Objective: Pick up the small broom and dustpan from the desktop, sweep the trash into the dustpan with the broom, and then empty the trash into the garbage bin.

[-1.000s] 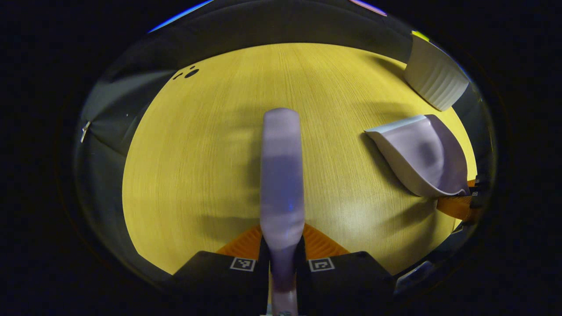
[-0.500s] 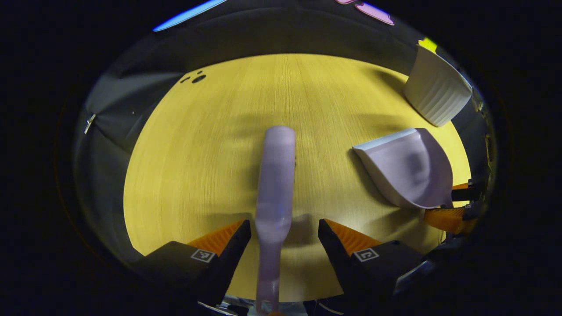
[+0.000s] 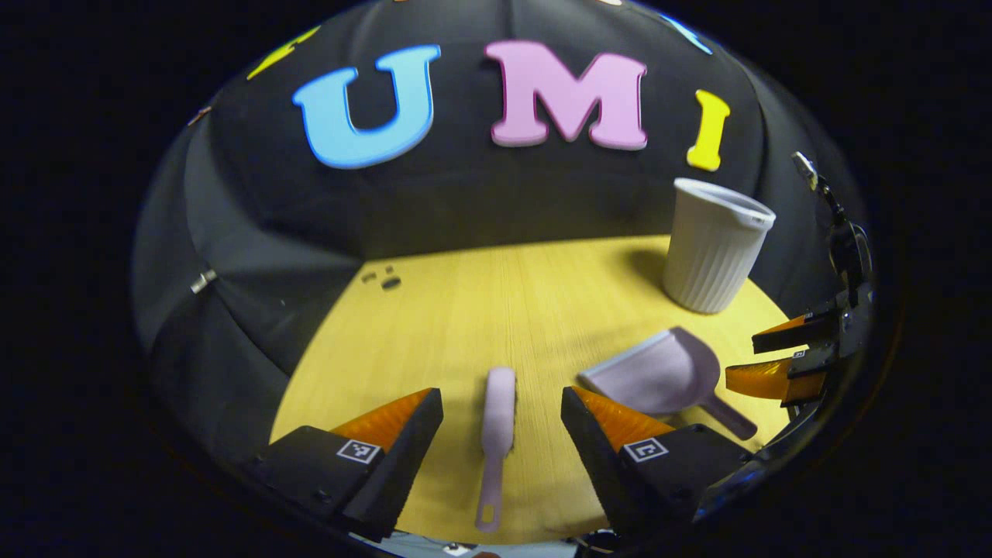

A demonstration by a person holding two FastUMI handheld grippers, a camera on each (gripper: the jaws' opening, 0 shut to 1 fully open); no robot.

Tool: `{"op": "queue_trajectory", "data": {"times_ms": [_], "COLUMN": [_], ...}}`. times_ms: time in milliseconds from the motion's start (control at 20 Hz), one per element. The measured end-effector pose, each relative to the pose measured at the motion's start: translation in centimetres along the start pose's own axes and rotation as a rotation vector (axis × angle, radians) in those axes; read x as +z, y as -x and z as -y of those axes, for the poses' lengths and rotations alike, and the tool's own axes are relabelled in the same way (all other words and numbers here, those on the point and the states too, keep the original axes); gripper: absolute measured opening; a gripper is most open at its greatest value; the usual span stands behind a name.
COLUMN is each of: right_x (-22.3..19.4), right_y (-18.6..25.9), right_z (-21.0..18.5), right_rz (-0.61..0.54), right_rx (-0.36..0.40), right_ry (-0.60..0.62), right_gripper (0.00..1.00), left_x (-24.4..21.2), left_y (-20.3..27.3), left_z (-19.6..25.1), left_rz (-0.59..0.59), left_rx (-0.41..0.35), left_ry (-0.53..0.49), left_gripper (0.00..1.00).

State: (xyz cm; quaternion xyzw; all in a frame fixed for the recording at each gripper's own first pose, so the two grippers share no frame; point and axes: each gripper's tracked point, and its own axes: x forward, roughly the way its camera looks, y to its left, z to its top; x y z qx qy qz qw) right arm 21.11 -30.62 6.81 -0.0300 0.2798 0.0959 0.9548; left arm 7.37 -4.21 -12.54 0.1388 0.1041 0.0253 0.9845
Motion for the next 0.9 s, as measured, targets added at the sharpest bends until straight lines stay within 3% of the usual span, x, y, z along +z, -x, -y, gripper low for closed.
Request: {"op": "queue_trajectory", "data": {"times_ms": [200,450,600,700,900], "right_x": [4.1,5.7,4.3,2.8,0.0], "right_y": [4.7,10.2,11.5,11.7,11.0], "right_z": [-1.6,-2.8,-2.5,-1.6,-2.1], "right_rz": [0.210,0.376,0.399,0.393,0.336], "right_rx": [-0.043,-0.044,-0.064,-0.095,-0.068], "right_ry": [0.053,0.031,0.018,-0.053,-0.136], "right_gripper": [0.99,0.98,0.99,0.98,0.99], "left_x": [3.6,2.2,0.7,-0.8,-0.9], "left_y": [6.9,13.9,16.3,16.9,17.3], "left_z": [1.8,2.4,3.6,4.6,5.3], "left_rz": [0.193,0.253,0.259,0.236,0.228], "left_rx": [-0.044,-0.052,-0.060,-0.075,-0.076], "left_ry": [0.081,0.208,0.238,0.225,0.197], "left_gripper": [0.98,0.98,0.96,0.96,0.96]}}
